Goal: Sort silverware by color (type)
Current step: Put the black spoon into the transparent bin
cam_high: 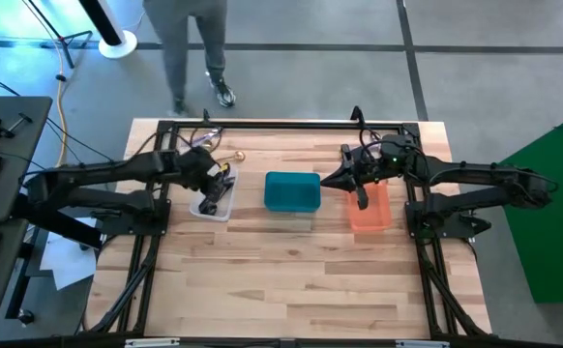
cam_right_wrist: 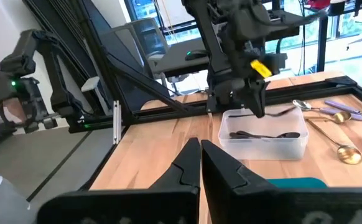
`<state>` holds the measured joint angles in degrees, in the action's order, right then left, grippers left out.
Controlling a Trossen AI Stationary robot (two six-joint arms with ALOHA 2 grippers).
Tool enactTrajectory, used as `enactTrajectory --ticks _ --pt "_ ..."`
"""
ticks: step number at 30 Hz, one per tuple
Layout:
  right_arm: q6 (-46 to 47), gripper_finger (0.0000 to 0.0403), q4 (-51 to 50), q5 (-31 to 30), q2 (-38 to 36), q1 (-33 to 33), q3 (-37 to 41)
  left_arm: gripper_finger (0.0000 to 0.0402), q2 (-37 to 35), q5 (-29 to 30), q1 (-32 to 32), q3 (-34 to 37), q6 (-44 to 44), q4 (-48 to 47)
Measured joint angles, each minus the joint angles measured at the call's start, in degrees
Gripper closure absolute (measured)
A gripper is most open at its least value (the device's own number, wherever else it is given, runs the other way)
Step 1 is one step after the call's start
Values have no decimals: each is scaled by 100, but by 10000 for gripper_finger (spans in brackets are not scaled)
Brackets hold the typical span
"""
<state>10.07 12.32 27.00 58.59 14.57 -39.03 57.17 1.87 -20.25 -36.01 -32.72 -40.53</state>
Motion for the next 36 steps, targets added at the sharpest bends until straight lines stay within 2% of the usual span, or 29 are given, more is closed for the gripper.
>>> enactTrajectory --ticks 8,19,30,36 --pt "24 403 5 25 6 0 0 401 1052 6 0 0 196 59" --pt "2 403 5 46 6 0 0 401 1988 9 2 0 235 161" --pt "2 403 4 46 6 0 0 400 2359 42 2 -22 314 153" --pt "17 403 4 46 6 0 0 359 2246 74 11 -9 680 221"
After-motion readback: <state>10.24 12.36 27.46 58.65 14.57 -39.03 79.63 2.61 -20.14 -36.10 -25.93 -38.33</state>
